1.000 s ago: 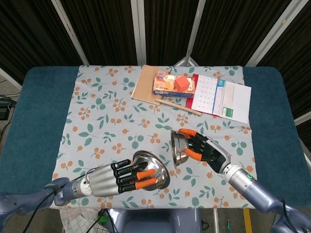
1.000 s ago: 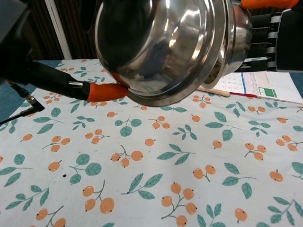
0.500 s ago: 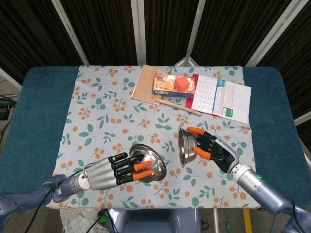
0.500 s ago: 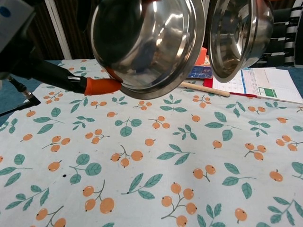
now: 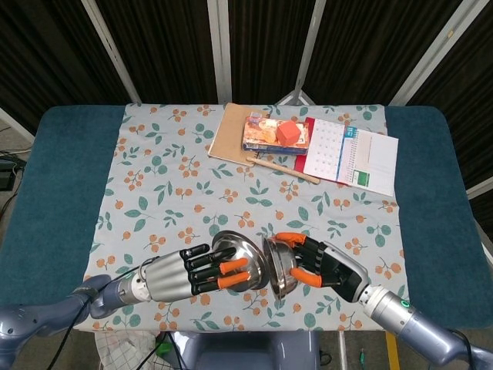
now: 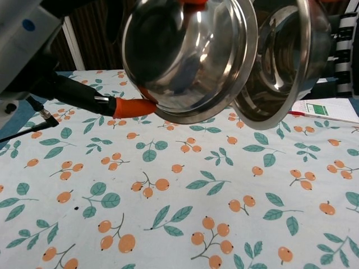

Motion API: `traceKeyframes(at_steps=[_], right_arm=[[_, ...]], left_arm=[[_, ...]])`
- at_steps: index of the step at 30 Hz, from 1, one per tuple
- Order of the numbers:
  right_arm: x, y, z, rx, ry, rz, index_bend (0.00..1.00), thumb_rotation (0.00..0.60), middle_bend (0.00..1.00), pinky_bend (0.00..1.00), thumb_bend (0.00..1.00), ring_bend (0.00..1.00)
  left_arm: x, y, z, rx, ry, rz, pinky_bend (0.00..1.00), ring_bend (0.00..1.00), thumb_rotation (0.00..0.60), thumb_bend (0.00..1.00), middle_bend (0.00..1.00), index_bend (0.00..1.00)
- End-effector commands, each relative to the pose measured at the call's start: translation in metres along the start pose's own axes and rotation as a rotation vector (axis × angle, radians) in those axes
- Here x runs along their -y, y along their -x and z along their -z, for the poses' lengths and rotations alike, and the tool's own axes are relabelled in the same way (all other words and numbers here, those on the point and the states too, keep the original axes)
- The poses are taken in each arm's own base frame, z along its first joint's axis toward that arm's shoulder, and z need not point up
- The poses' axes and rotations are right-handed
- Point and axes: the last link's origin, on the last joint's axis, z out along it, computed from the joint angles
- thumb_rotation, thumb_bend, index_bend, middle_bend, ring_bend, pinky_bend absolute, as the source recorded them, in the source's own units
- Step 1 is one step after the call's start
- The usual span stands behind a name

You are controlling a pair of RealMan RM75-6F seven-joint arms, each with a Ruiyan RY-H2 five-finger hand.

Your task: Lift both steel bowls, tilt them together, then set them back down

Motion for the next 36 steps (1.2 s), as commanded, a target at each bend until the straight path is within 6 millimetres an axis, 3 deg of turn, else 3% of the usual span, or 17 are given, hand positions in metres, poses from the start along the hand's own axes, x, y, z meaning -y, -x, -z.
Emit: traceKeyframes(at_steps=[1,14,36], right_arm=[[-0.002,0.008,-0.002,0.028,0.006,0.002,0.63,0.6,0.61,0.82,0.39,0.6],[-0.001,0.025,0.001,0.059,0.001,0.021,0.62,0.6,0.61,0.82,0.39,0.6],[0.0,-0.036,0.004,-0.094,-0.012,0.042,0.62,0.6,0.61,0.82,0.39,0.6]], left_arm=[[-0.002,0.002,-0.002,0.001,0.006,0.003,0.65,0.42,0.6,0.4,0.55,0.43],[-0.013,0.008,-0.01,-0.014,0.029,0.033,0.65,0.42,0.6,0.4,0.55,0.43],[-0.007,-0.011,-0.005,-0.028,0.036,-0.009,0.65,0.42,0.6,0.4,0.55,0.44]])
